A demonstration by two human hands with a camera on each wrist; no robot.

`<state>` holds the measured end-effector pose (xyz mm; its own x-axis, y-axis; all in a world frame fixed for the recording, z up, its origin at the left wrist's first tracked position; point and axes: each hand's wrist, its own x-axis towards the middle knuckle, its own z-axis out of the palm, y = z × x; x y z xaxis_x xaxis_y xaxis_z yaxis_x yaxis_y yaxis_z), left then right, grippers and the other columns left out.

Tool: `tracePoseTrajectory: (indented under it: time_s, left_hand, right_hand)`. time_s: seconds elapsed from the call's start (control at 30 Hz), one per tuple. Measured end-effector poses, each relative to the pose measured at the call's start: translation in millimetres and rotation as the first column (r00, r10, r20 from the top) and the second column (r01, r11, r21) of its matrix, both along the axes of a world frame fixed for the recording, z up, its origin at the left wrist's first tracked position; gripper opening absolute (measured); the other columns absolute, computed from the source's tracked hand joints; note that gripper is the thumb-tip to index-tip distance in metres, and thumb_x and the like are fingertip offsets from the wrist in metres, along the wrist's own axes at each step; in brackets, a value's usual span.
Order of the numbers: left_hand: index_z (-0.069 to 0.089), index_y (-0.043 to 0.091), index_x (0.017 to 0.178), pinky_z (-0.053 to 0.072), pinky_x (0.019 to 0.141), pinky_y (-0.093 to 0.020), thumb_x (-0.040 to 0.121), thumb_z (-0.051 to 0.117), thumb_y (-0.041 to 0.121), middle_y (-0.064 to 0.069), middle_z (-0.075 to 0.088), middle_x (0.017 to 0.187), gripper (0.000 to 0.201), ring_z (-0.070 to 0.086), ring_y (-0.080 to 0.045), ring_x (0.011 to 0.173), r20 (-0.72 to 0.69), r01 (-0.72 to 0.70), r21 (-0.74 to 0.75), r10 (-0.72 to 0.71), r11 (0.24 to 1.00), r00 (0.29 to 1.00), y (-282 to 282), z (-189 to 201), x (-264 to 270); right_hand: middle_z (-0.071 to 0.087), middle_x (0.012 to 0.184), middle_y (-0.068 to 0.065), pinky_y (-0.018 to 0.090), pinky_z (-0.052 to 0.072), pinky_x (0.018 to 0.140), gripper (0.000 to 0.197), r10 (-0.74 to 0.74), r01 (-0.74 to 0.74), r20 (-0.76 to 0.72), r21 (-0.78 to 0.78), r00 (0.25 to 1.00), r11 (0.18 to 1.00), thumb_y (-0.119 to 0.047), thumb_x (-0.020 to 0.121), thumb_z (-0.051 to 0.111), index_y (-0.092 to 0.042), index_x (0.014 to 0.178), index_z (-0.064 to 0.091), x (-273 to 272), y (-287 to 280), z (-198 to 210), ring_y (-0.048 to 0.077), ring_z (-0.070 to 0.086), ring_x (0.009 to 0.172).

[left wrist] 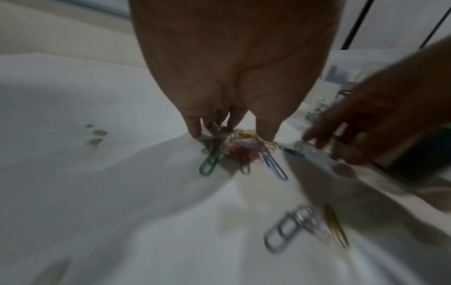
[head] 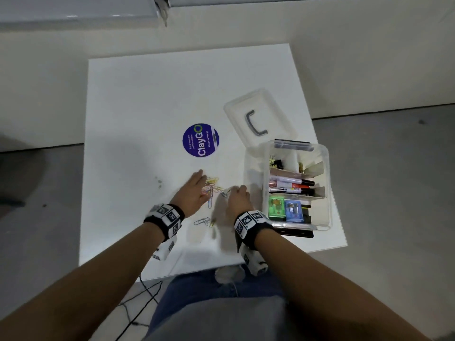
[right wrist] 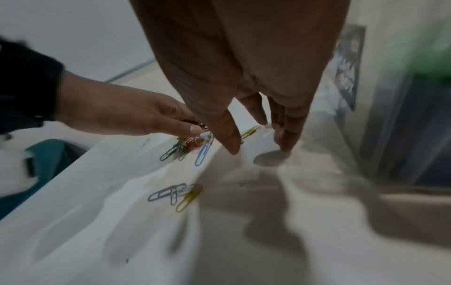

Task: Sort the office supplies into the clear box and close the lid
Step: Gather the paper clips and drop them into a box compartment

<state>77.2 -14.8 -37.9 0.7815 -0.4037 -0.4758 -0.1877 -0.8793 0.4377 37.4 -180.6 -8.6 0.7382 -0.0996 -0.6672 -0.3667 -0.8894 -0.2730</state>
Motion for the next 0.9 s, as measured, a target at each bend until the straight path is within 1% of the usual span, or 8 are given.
tracePoseTrajectory:
  time_s: [0.07, 0.17, 0.27, 0.4, 0.5, 0.63, 0.8, 0.9]
  left_hand:
    - [0.025, 0.009, 0.152, 0.025, 0.119, -0.043, 0.088, 0.066, 0.034, -0.01, 0.014, 0.162, 0.079, 0.016, -0.025, 0.149, 0.046, -0.007, -0.061, 0.01, 0.998, 0.999, 10.1, -5.1, -18.5]
    - [0.029, 0.016, 0.15, 0.035, 0.111, -0.045, 0.072, 0.08, 0.039, -0.013, 0.029, 0.152, 0.096, 0.03, -0.029, 0.139, 0.14, -0.182, -0.049, 0.187, 0.982, 0.972, 17.6, -5.4, -28.2]
    - [0.04, 0.016, 0.14, 0.04, 0.1, -0.038, 0.07, 0.082, 0.033, -0.012, 0.04, 0.133, 0.083, 0.041, -0.029, 0.122, 0.159, -0.242, 0.003, 0.238, 0.97, 0.958, 13.1, -0.5, -20.4]
    - [0.054, 0.012, 0.117, 0.046, 0.09, -0.036, 0.078, 0.072, 0.009, -0.013, 0.05, 0.113, 0.043, 0.053, -0.031, 0.102, 0.095, -0.215, -0.098, 0.224, 0.972, 0.97, 10.3, -2.1, -10.5]
    - [0.057, 0.009, 0.103, 0.048, 0.081, -0.038, 0.083, 0.059, 0.003, -0.012, 0.052, 0.102, 0.022, 0.054, -0.029, 0.089, 0.1, -0.197, -0.105, 0.208, 0.975, 0.973, 16.2, -1.2, -8.2]
    - [0.059, 0.011, 0.097, 0.047, 0.076, -0.033, 0.085, 0.056, 0.001, -0.006, 0.055, 0.09, 0.016, 0.056, -0.024, 0.082, 0.08, -0.256, -0.138, 0.269, 0.957, 0.96, 28.2, 2.5, -5.3]
    - [0.061, 0.013, 0.092, 0.041, 0.069, -0.021, 0.083, 0.059, -0.001, -0.006, 0.06, 0.086, 0.017, 0.057, -0.019, 0.077, 0.05, -0.372, -0.23, 0.392, 0.899, 0.919, 37.4, 17.8, 0.5]
    - [0.063, 0.012, 0.094, 0.042, 0.065, -0.01, 0.084, 0.062, 0.0, -0.005, 0.064, 0.089, 0.015, 0.057, -0.008, 0.073, 0.01, -0.433, -0.338, 0.464, 0.836, 0.886, 30.8, 41.7, 4.1]
  right_hand:
    - [0.028, 0.142, 0.019, 0.04, 0.041, 0.104, 0.07, 0.02, -0.022, 0.03, 0.079, 0.999, 0.997, -0.008, 0.086, 0.059, -0.002, 0.146, 0.022, 2.7, 9.9, -4.7, 0.035, 0.035, 0.131]
    - [0.025, 0.144, 0.016, 0.047, 0.045, 0.1, 0.095, 0.066, -0.077, 0.106, 0.111, 0.992, 0.991, -0.025, 0.078, 0.07, -0.022, 0.152, 0.011, 11.0, 21.8, -11.3, 0.035, 0.032, 0.13]
    - [0.029, 0.138, 0.014, 0.044, 0.049, 0.09, 0.075, 0.172, -0.183, 0.166, 0.051, 0.971, 0.982, -0.018, 0.08, 0.064, -0.029, 0.145, 0.028, 22.6, 30.3, -14.7, 0.036, 0.04, 0.12]
    - [0.038, 0.129, 0.016, 0.045, 0.049, 0.084, 0.046, 0.223, -0.233, 0.17, 0.042, 0.96, 0.972, -0.02, 0.087, 0.059, -0.016, 0.13, 0.043, 31.2, 36.3, -8.6, 0.035, 0.045, 0.115]
    - [0.043, 0.125, 0.017, 0.043, 0.047, 0.084, 0.037, 0.207, -0.213, 0.155, 0.023, 0.966, 0.977, -0.02, 0.091, 0.055, -0.009, 0.125, 0.046, 30.0, 34.7, -6.2, 0.037, 0.051, 0.111]
    - [0.048, 0.123, 0.017, 0.039, 0.048, 0.085, 0.033, 0.143, -0.151, 0.159, 0.038, 0.977, 0.988, 0.001, 0.086, 0.048, -0.004, 0.119, 0.053, 28.8, 27.0, -3.5, 0.039, 0.06, 0.1]
    - [0.058, 0.112, 0.012, 0.033, 0.045, 0.082, 0.027, -0.037, 0.011, 0.235, 0.111, 0.971, 0.994, 0.003, 0.088, 0.043, -0.008, 0.106, 0.062, 29.0, 16.3, 6.6, 0.031, 0.059, 0.101]
    - [0.064, 0.107, 0.01, 0.034, 0.051, 0.085, 0.023, -0.132, 0.068, 0.318, 0.206, 0.939, 0.976, -0.001, 0.089, 0.048, -0.01, 0.098, 0.066, 30.4, 6.7, 23.5, 0.026, 0.061, 0.098]
